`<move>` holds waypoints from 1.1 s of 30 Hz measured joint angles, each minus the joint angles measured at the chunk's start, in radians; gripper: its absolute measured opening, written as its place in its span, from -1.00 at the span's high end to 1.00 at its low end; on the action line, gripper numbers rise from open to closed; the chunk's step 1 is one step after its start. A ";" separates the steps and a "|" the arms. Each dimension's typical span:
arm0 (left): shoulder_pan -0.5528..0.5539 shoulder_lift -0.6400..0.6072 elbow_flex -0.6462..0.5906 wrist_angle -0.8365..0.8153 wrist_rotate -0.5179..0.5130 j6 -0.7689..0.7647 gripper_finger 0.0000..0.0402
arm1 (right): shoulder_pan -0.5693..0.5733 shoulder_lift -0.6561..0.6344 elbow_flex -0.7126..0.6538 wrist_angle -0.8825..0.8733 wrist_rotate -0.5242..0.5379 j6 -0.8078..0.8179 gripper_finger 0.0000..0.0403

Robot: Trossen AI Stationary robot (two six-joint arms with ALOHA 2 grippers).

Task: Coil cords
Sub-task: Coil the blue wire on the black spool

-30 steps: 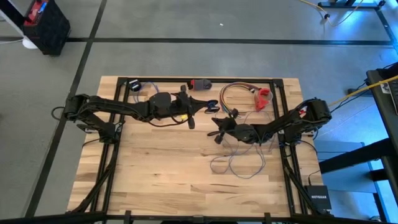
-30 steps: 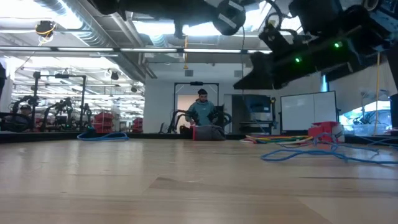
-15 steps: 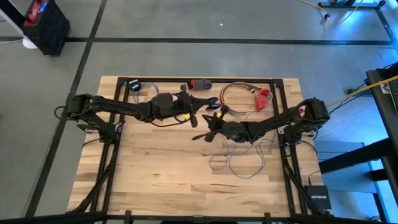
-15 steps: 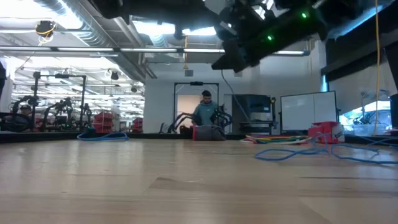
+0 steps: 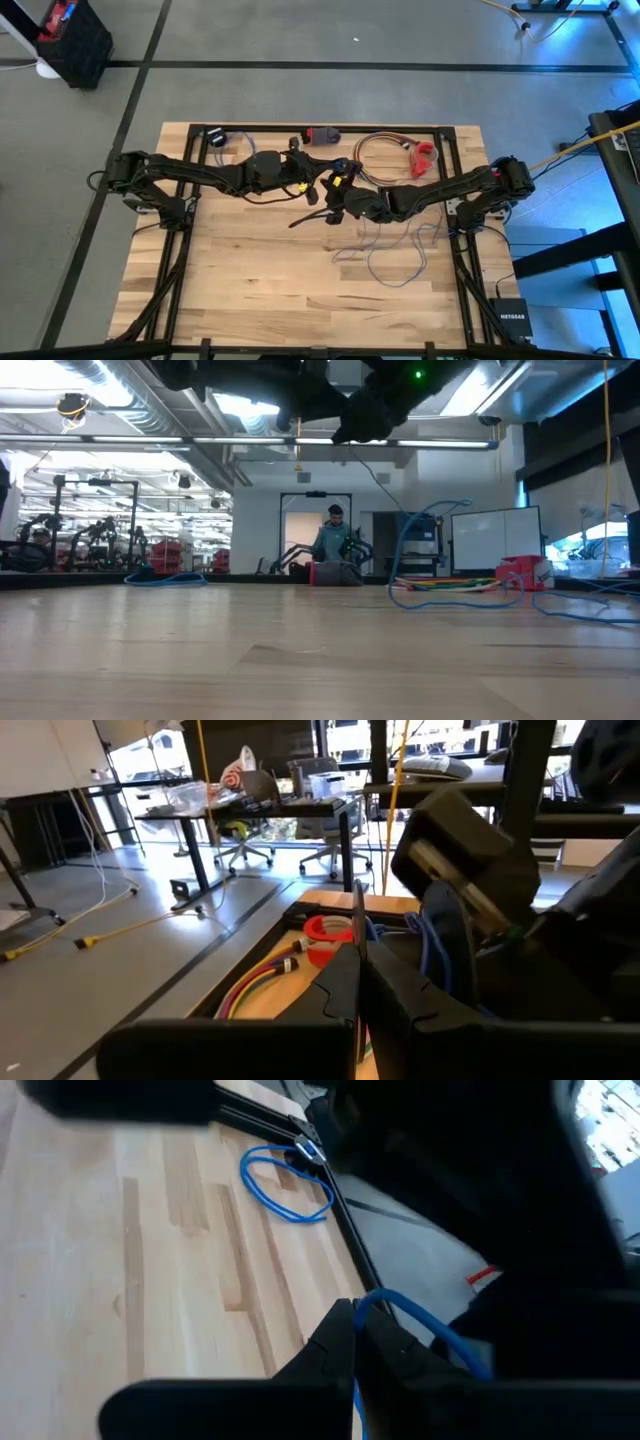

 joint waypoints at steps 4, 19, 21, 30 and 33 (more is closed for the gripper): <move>0.000 0.000 0.000 -0.007 0.000 0.003 0.99 | 0.000 -0.001 0.027 -0.055 -0.050 0.038 0.99; -0.009 -0.003 0.000 -0.022 0.007 0.059 0.99 | 0.023 -0.001 -0.013 -0.485 -0.286 0.495 0.71; -0.012 -0.003 0.000 -0.028 0.007 0.077 0.99 | 0.028 -0.008 -0.013 -0.540 -0.368 0.513 0.57; -0.019 -0.003 0.000 -0.058 0.046 0.141 0.99 | 0.152 -0.308 -0.013 -0.744 -0.400 0.554 0.15; -0.018 -0.003 0.000 -0.051 0.170 0.154 0.99 | 0.201 -0.420 -0.033 -0.694 -0.214 0.502 0.13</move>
